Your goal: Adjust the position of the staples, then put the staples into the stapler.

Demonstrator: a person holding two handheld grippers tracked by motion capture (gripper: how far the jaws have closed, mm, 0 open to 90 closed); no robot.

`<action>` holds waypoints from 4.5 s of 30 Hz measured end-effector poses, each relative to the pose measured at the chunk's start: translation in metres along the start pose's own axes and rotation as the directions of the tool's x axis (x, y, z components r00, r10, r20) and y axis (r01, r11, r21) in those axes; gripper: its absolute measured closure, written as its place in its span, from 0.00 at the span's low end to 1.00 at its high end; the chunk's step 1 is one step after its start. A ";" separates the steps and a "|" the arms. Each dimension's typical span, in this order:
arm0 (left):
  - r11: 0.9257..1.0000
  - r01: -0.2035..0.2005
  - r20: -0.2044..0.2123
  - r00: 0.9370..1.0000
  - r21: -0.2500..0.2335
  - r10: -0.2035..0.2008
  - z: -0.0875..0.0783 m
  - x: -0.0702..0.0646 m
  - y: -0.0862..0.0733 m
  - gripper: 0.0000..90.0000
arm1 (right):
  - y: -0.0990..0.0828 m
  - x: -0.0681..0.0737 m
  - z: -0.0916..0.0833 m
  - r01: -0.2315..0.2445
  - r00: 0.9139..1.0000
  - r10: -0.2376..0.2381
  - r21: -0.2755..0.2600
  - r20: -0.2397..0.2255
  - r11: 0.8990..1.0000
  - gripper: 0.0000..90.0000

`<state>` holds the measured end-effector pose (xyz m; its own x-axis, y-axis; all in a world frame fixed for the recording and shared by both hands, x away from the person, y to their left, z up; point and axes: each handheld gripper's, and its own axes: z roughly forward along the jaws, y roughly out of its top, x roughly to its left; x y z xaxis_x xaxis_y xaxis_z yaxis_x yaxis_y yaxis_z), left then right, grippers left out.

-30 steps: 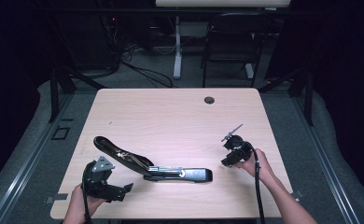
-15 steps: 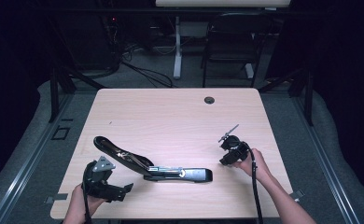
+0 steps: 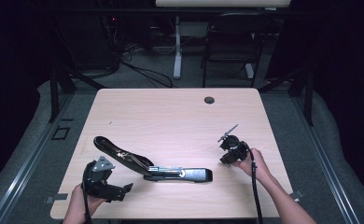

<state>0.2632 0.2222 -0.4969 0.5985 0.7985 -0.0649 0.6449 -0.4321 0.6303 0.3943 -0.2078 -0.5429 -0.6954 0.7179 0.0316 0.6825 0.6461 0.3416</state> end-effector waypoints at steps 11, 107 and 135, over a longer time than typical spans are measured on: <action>0.997 0.027 -0.026 0.999 -0.072 -0.029 -0.009 0.001 0.002 0.02 | 0.001 0.001 -0.013 0.011 1.000 -0.010 -0.054 0.015 0.998 0.87; 0.848 0.182 -0.088 0.962 -0.498 -0.258 -0.025 0.025 0.013 0.64 | 0.062 0.072 -0.025 0.224 0.959 -0.257 -0.244 -0.116 0.944 0.87; 0.850 0.185 -0.083 0.963 -0.494 -0.258 -0.025 0.026 0.012 0.64 | 0.087 0.094 -0.018 0.278 0.931 -0.330 -0.280 -0.157 0.919 0.87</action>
<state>0.2746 0.2479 -0.4711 0.3700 0.9150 -0.1605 0.4237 -0.0125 0.9057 0.3838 -0.0886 -0.4932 -0.9077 0.4148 0.0639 0.3706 0.7208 0.5857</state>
